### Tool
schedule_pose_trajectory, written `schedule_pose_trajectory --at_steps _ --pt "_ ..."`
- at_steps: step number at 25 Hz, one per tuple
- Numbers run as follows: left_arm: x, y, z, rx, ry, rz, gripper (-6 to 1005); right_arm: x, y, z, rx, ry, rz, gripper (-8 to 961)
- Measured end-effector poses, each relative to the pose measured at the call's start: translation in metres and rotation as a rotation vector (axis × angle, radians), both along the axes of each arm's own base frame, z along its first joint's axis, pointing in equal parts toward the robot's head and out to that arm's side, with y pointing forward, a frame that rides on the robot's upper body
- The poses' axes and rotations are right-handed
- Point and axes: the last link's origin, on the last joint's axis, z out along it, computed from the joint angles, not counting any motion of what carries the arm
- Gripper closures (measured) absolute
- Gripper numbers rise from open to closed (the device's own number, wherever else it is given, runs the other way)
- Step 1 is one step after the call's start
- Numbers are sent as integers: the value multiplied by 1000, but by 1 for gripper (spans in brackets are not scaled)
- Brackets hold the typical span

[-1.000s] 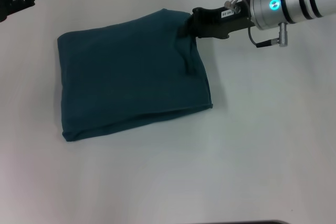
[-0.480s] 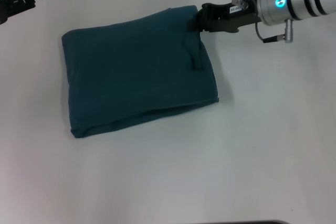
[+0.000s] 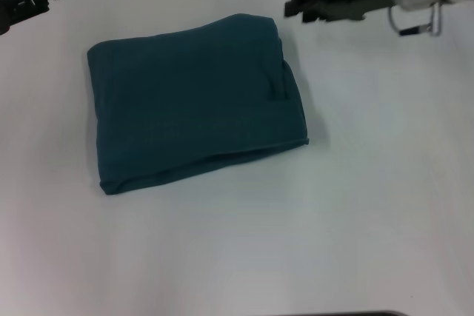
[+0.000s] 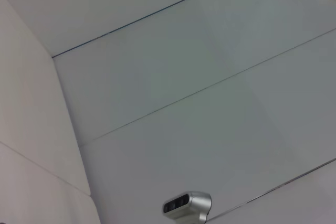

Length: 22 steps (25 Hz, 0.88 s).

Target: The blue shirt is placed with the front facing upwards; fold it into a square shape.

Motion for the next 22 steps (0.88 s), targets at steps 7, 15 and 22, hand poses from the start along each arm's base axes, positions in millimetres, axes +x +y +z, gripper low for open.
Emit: schedule_pose_trajectory --at_steps 7,15,22 --pt "1 1 2 -1 -1 -1 216 -2 0 36 10 54 21 508" --pt "-2 1 6 9 5 10 217 -17 -46 14 -323 151 45 472" --pt "-6 2 8 15 11 28 217 -21 -74 4 -483 222 -1 475"
